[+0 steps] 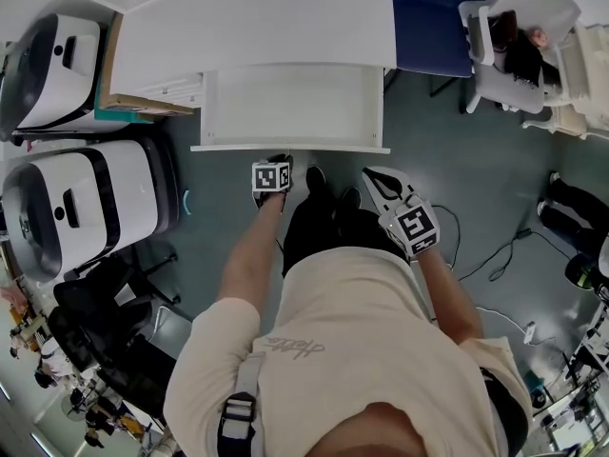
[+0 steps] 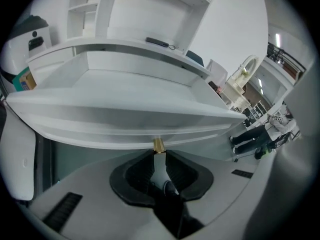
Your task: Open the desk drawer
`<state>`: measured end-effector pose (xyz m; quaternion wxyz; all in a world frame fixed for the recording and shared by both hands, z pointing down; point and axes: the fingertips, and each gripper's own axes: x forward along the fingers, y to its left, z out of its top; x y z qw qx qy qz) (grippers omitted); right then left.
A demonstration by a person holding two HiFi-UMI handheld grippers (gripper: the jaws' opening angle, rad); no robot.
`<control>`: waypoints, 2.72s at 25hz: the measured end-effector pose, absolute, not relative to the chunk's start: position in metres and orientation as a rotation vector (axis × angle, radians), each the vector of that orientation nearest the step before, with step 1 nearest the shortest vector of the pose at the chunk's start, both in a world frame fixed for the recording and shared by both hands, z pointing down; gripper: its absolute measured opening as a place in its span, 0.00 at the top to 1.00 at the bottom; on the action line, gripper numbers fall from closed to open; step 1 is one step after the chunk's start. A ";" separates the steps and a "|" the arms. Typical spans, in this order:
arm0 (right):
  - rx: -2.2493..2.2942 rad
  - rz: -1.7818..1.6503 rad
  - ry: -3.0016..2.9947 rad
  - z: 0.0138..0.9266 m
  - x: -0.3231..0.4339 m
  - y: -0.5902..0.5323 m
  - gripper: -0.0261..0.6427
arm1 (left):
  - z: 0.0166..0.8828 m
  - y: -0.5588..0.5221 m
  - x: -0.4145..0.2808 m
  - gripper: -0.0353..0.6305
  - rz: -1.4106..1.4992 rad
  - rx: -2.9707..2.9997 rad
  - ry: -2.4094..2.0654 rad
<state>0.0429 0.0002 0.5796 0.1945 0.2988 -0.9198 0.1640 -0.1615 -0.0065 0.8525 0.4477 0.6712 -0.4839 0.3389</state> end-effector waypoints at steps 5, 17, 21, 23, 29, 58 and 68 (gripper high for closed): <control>0.849 0.458 -2.597 0.578 0.062 0.008 0.97 | 0.834 0.008 -0.158 0.85 0.825 1.702 -1.218; 0.899 0.408 -2.655 0.573 0.096 0.017 0.96 | 0.723 0.025 -0.130 0.94 0.708 1.982 -1.271; 0.961 0.338 -2.684 0.550 0.093 0.023 0.96 | 0.665 0.031 -0.123 0.94 0.610 2.089 -1.328; 0.984 0.329 -2.688 0.541 0.090 0.025 0.96 | 0.645 0.038 -0.120 0.94 0.609 2.135 -1.320; 1.102 0.280 -2.734 0.502 0.082 0.032 0.97 | 0.593 0.043 -0.127 0.94 0.612 2.270 -1.288; 1.147 0.021 -2.827 0.317 0.010 0.015 0.97 | 0.330 0.014 -0.171 0.94 0.124 2.620 -1.536; 1.083 -0.031 -2.854 0.303 0.004 0.020 0.97 | 0.311 0.007 -0.179 0.94 0.070 2.635 -1.605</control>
